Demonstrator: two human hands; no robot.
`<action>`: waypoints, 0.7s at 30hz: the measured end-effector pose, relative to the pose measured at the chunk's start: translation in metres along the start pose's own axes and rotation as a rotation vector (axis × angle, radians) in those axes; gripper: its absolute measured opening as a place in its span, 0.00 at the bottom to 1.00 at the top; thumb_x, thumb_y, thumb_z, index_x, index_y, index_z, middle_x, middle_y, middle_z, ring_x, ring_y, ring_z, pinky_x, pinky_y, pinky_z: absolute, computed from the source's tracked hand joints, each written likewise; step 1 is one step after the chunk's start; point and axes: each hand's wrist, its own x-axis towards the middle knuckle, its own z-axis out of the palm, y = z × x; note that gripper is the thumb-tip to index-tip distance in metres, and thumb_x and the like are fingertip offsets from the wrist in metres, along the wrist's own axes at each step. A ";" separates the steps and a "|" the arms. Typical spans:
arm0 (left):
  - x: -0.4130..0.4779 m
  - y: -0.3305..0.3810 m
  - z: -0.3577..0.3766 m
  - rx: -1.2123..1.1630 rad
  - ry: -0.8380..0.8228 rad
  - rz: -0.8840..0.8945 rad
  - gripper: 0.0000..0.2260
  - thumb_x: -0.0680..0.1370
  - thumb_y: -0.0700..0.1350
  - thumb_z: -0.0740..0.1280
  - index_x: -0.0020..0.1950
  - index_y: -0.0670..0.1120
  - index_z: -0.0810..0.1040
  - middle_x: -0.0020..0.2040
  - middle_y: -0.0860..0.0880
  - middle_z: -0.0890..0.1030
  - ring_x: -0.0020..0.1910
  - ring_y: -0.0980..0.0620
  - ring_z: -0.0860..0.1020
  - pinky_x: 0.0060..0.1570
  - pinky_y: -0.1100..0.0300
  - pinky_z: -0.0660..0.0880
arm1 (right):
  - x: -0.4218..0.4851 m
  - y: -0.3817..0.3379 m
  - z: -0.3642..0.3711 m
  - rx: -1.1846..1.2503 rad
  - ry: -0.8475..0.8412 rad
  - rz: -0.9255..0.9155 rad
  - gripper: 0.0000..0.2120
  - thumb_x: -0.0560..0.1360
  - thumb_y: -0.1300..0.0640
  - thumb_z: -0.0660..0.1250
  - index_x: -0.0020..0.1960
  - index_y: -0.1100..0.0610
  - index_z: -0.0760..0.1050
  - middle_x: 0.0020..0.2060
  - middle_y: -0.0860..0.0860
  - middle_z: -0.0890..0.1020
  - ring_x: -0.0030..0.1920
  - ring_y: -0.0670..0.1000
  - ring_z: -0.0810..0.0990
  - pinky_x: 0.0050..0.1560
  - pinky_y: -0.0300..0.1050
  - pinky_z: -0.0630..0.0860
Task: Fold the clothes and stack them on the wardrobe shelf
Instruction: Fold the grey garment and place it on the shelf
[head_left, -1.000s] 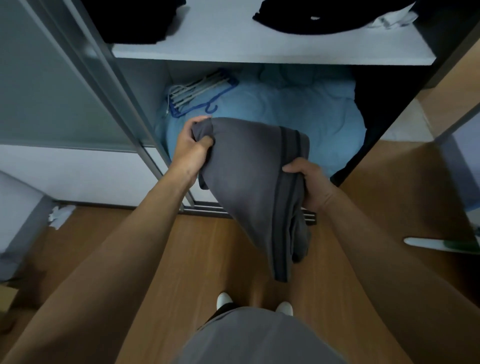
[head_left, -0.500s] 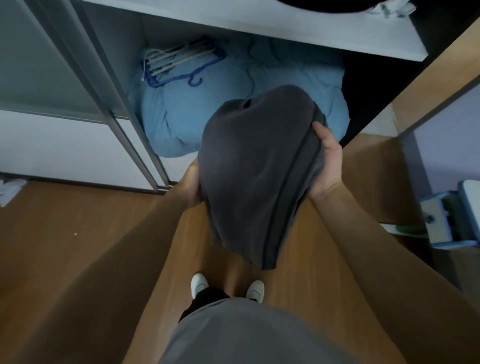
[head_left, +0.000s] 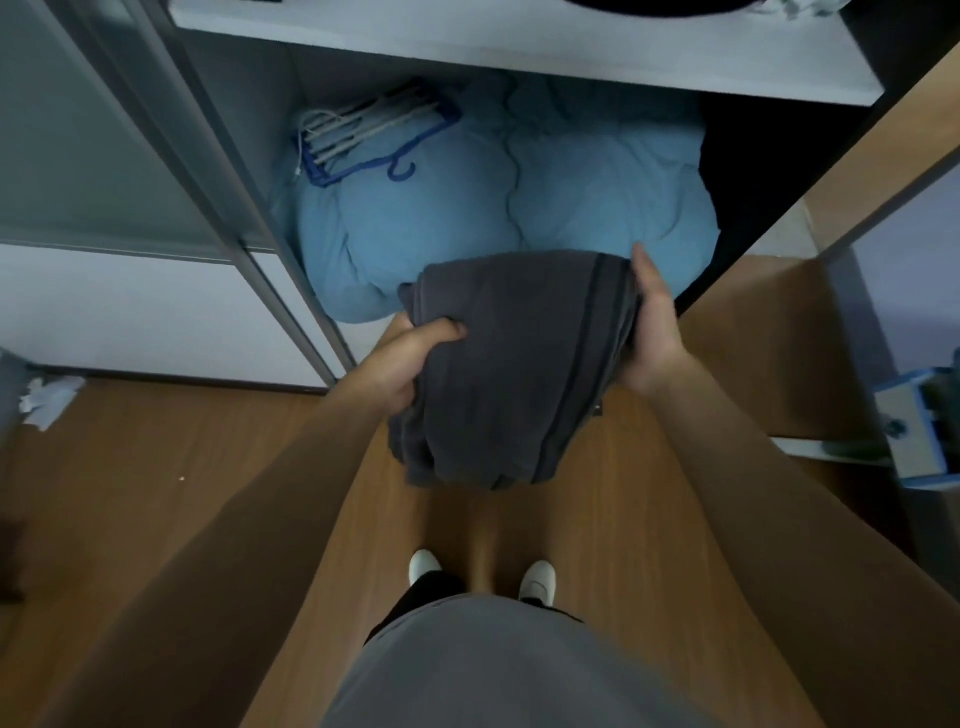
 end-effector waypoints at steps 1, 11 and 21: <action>0.002 0.003 -0.004 -0.020 0.034 0.007 0.12 0.72 0.36 0.70 0.55 0.44 0.79 0.45 0.47 0.87 0.46 0.49 0.85 0.42 0.57 0.81 | 0.003 0.012 0.000 -0.080 -0.006 0.015 0.29 0.71 0.29 0.65 0.55 0.51 0.85 0.55 0.54 0.86 0.53 0.54 0.85 0.45 0.48 0.83; 0.012 0.060 -0.075 0.162 0.002 -0.037 0.16 0.69 0.36 0.70 0.56 0.43 0.79 0.48 0.47 0.87 0.48 0.49 0.85 0.44 0.59 0.81 | 0.018 0.066 0.037 -0.510 -0.243 -0.118 0.18 0.69 0.67 0.76 0.57 0.54 0.81 0.53 0.48 0.86 0.55 0.49 0.84 0.54 0.41 0.81; 0.050 0.169 -0.066 0.370 -0.029 0.257 0.19 0.60 0.34 0.64 0.47 0.47 0.82 0.45 0.50 0.87 0.48 0.52 0.84 0.49 0.58 0.82 | 0.027 -0.044 0.122 -1.122 0.215 -0.731 0.18 0.71 0.55 0.77 0.56 0.61 0.76 0.52 0.55 0.80 0.51 0.49 0.80 0.49 0.44 0.77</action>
